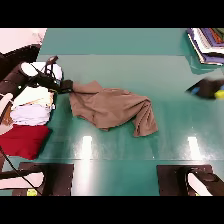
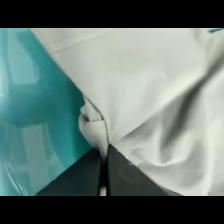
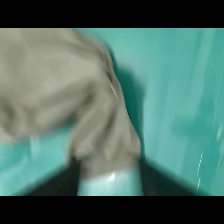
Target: Fold the shirts.
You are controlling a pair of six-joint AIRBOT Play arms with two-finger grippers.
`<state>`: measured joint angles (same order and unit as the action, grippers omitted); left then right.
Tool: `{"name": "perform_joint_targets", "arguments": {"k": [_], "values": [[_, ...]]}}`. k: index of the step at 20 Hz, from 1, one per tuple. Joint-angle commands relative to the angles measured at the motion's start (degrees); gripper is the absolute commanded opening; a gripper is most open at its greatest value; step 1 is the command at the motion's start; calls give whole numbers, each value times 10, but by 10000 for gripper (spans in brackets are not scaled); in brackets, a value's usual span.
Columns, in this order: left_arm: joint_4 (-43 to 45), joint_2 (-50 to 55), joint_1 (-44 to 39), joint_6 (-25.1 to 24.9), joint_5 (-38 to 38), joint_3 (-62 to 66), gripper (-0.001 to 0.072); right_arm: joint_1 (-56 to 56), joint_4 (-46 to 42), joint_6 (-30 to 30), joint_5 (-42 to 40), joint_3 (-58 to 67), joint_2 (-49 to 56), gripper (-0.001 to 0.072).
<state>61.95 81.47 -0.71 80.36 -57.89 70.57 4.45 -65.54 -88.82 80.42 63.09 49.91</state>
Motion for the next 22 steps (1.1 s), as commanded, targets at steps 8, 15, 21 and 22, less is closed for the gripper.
{"name": "perform_joint_targets", "arguments": {"k": [8, 15, 21, 22], "values": [[7, -12, 0, -9, -6, 28, 26, 3, 121, 84, -191, -306, 141, 383], [7, -12, 0, -9, -5, 28, 26, 98, 94, 85, -203, -212, 240, 119], [38, -114, 12, -7, -9, 110, 26, 89, -68, 52, -138, -73, 146, 12], [39, -146, 19, -7, -14, 143, 26, 72, -83, 52, -123, -37, 111, 12]]}}
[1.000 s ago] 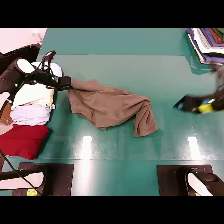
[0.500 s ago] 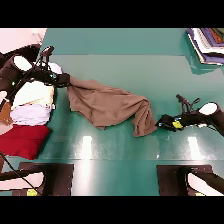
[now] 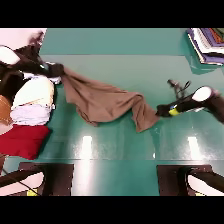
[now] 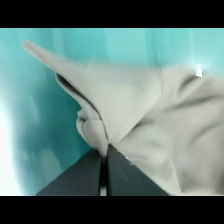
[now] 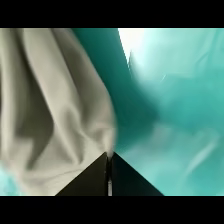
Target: Fold the shirts.
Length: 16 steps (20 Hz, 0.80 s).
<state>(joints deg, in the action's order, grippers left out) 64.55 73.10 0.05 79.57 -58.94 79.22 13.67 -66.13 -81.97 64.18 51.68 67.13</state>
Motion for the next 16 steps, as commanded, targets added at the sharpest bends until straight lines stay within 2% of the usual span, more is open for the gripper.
{"name": "perform_joint_targets", "arguments": {"k": [1, 6, 9, 12, 16], "values": [[13, -92, 17, 1, -10, 89, 26, -39, -85, -16, 53, 120, -98, 12], [-9, -239, 20, 1, -23, 225, 26, -115, -89, -16, 103, 304, -227, 12], [-12, -297, 20, 22, -26, 274, 26, -145, -90, -16, 130, 373, -274, 12], [-13, -325, 20, 35, -27, 313, 25, -183, -90, -15, 165, 440, -285, 12], [-11, -310, 20, 41, -35, 320, 25, -222, -89, -16, 250, 523, -234, 12]]}}
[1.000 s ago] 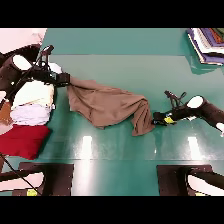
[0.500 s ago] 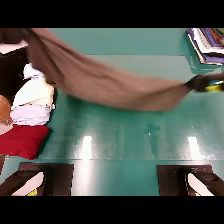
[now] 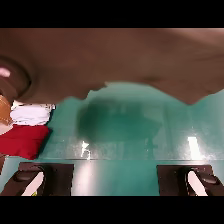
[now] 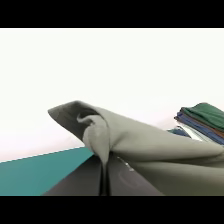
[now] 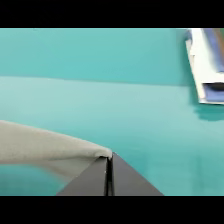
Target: Fold the shirts.
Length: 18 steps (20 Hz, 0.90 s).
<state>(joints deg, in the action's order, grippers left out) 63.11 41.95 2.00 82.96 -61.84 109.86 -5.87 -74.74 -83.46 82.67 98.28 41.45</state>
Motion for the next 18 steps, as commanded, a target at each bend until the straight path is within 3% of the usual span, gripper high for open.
{"name": "perform_joint_targets", "arguments": {"k": [1, 5, 10, 16, 17, 18], "values": [[3, 17, 1, 6, -13, 14, 25, -25, -2, -1, 82, 67, 43, 12], [4, 141, 1, 6, -82, 14, 25, 17, -4, -40, 103, 12, 125, 12], [10, 377, -1, 7, -158, 14, 26, 75, -49, -70, 96, -119, 268, 12], [10, 598, -12, 6, -148, 14, 28, 106, -42, -69, -28, -153, 421, 14], [12, 609, -10, 8, -144, 14, 64, 105, -31, -68, -47, -153, 433, 21], [15, 612, -6, 7, -145, 14, 391, 100, -11, -63, -59, -153, 440, 180]]}}
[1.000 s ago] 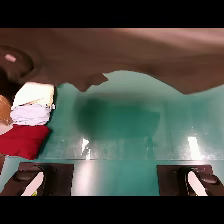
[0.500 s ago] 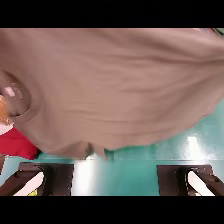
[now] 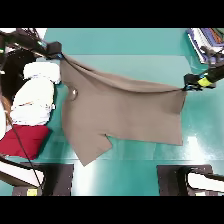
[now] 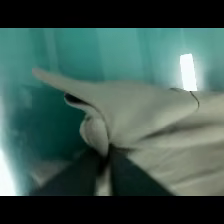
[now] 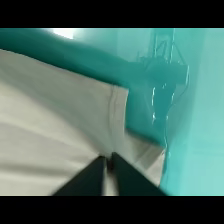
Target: Fold the shirts.
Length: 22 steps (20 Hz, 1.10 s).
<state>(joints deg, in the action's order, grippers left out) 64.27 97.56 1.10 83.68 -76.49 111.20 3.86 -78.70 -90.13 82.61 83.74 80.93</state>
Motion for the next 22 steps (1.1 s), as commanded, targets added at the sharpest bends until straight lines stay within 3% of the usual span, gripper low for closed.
{"name": "perform_joint_targets", "arguments": {"k": [1, 2, 4, 8, 16, 22], "values": [[5, 55, 10, 4, -1, 1, 579, -9, 59, 9, -60, -4, 48, 344], [5, 51, 18, 5, -12, 1, 519, -22, 100, 27, -56, 0, 48, 345], [5, 33, 41, 5, -55, 0, 520, -51, 178, 69, -38, -6, 30, 343], [22, -54, 76, 3, -73, -94, 520, -95, 201, 94, -33, -116, -75, 337], [41, -337, 76, -14, 32, -626, 520, -177, 272, 123, -31, -321, -269, 334], [-8, -380, 76, -13, 126, -787, 520, -172, 281, 123, -30, -338, -294, 334]]}}
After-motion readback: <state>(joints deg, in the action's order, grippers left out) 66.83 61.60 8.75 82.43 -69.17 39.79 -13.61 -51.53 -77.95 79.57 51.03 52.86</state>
